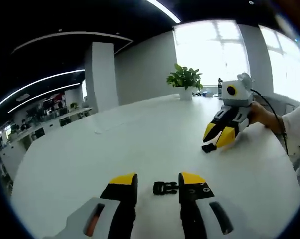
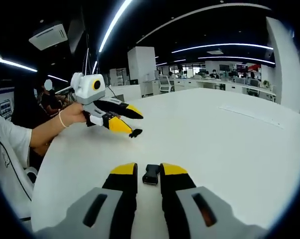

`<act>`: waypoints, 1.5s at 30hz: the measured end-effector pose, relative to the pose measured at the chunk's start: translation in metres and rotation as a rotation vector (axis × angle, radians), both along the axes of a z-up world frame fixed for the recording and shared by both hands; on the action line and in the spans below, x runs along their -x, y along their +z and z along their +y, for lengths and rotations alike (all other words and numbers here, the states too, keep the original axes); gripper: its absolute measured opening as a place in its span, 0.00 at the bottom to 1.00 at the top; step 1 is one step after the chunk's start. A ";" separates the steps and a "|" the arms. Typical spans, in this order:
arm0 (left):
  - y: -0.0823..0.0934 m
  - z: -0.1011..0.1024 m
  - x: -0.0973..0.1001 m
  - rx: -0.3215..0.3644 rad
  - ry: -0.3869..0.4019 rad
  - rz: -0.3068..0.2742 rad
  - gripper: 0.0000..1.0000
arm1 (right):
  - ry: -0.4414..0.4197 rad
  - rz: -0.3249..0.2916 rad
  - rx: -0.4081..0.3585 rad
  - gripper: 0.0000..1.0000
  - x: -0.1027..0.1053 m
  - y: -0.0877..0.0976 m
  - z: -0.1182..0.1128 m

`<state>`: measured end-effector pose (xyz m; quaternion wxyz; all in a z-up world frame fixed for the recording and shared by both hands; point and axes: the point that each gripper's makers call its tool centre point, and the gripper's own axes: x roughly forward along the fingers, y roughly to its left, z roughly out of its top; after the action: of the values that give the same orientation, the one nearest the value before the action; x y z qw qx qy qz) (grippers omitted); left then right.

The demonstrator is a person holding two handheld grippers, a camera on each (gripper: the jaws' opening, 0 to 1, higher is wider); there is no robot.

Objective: Snap the two parts of the plastic buckle together until the buckle closes and remains connected.

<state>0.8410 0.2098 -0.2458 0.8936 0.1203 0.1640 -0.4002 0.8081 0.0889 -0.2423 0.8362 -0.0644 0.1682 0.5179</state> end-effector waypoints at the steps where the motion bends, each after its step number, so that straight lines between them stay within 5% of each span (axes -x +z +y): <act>1: 0.000 0.001 -0.001 0.001 -0.007 -0.003 0.32 | 0.000 -0.001 -0.002 0.17 0.000 0.000 0.001; 5: 0.009 -0.006 -0.002 0.095 -0.074 -0.012 0.29 | 0.008 0.000 -0.015 0.17 0.000 0.001 0.002; 14: 0.012 -0.005 -0.001 0.080 -0.201 -0.003 0.31 | -0.018 0.018 -0.099 0.17 -0.009 0.013 -0.005; 23: -0.014 -0.007 0.006 -0.067 -0.297 0.061 0.30 | -0.036 0.040 -0.127 0.17 -0.013 0.014 -0.008; 45: -0.012 -0.011 0.009 0.006 -0.311 0.156 0.23 | -0.035 0.052 -0.125 0.16 -0.009 0.012 -0.009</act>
<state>0.8315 0.1990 -0.2581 0.8058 0.1103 0.2110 -0.5422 0.8173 0.0804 -0.2300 0.8430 0.0042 0.1583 0.5140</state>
